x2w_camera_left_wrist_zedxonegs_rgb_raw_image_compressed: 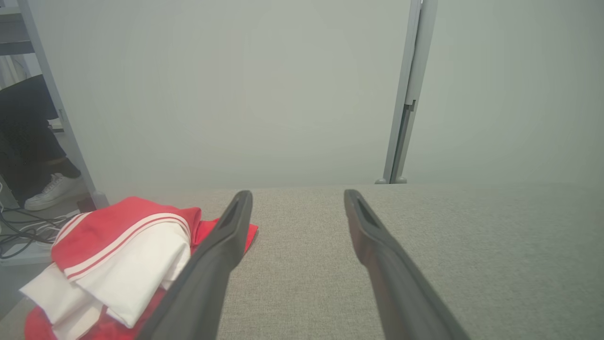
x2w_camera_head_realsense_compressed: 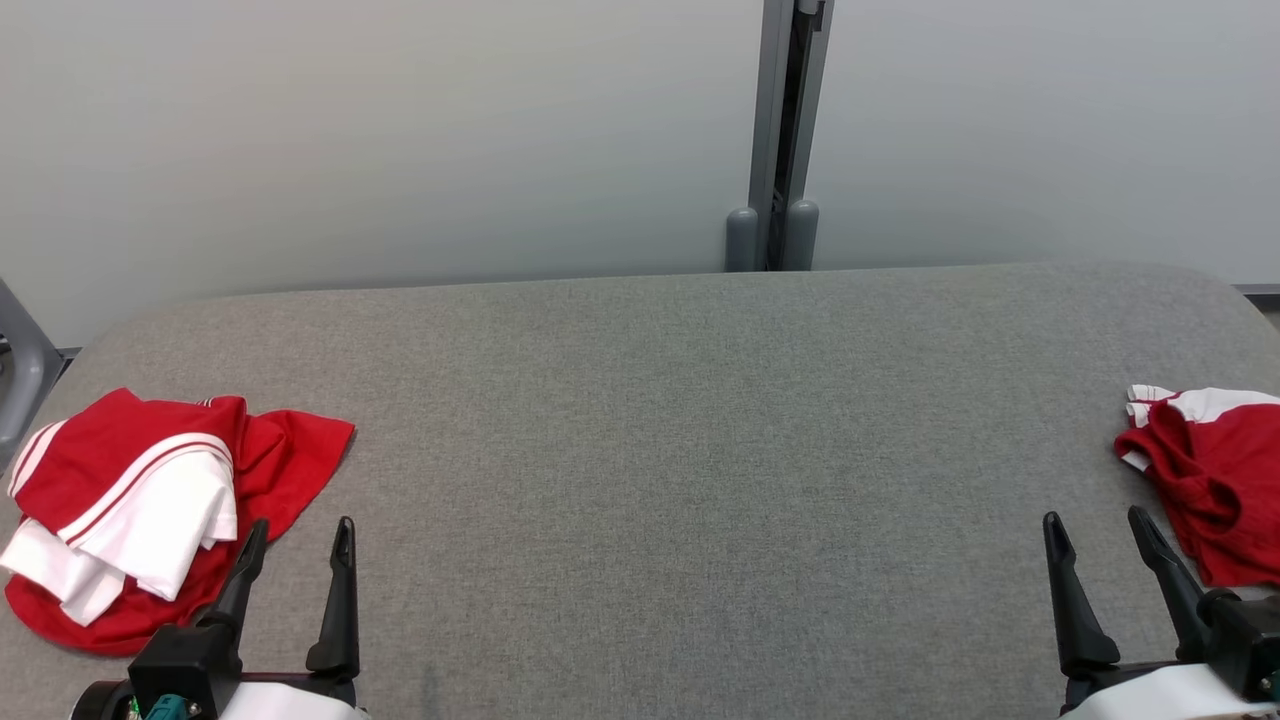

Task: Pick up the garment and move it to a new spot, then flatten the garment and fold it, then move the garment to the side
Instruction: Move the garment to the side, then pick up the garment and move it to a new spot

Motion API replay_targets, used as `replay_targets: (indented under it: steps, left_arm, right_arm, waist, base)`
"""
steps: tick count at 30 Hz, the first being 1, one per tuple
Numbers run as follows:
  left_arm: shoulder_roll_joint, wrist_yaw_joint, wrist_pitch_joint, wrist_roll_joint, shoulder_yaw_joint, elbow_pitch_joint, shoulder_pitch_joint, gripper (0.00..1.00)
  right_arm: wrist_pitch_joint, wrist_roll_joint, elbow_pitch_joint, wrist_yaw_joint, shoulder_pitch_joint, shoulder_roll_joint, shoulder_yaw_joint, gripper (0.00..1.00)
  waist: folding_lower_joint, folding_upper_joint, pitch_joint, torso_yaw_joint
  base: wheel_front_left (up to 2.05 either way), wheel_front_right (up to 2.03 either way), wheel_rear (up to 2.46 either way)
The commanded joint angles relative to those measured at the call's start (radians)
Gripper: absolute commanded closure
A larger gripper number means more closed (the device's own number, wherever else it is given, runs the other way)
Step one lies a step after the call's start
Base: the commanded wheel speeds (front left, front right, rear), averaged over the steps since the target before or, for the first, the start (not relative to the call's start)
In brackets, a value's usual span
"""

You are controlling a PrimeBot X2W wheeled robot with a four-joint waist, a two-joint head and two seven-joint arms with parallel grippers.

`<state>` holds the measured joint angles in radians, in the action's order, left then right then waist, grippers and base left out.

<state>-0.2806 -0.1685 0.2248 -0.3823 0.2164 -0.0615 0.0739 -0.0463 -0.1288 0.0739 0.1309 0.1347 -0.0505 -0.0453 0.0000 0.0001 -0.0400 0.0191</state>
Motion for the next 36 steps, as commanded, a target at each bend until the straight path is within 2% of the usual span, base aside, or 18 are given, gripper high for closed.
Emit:
replay_targets:
  steps: [1,16,20,25,36]
  left_arm:
    - [-0.004,-0.006,0.001,-0.010,-0.002,0.001,-0.001,0.00]
    - [-0.005,-0.017,-0.003,-0.015,0.004,0.005,-0.015,0.00]
    - [-0.002,-0.018,-0.002,-0.019,0.005,0.006,-0.029,0.00]
    - [0.004,-0.018,0.006,-0.018,0.006,0.012,-0.054,0.00]
    - [0.004,-0.012,0.020,-0.032,-0.018,0.010,-0.082,0.00]
  right_arm:
    - [0.002,-0.008,0.005,0.000,0.012,-0.002,-0.001,0.00]
    - [0.000,-0.011,0.009,0.000,0.010,-0.002,-0.006,0.00]
    - [0.001,-0.008,0.014,0.000,0.014,-0.002,-0.019,0.00]
    - [0.004,-0.003,0.028,0.000,0.008,-0.002,-0.011,0.00]
    - [0.010,0.004,0.045,0.000,-0.021,-0.002,0.032,0.00]
  waist:
    - [0.0000,-0.0001,0.002,0.001]
    - [0.0000,-0.0001,0.005,0.003]
    - [0.0000,-0.0001,0.009,0.026]
    - [0.0000,-0.0001,0.021,0.099]
    - [0.0000,-0.0001,0.054,0.325]
  base:
    - [0.00,0.00,0.00]
    - [0.00,0.00,0.00]
    - [0.00,0.00,0.00]
    - [0.00,0.00,0.00]
    - [0.00,0.00,0.00]
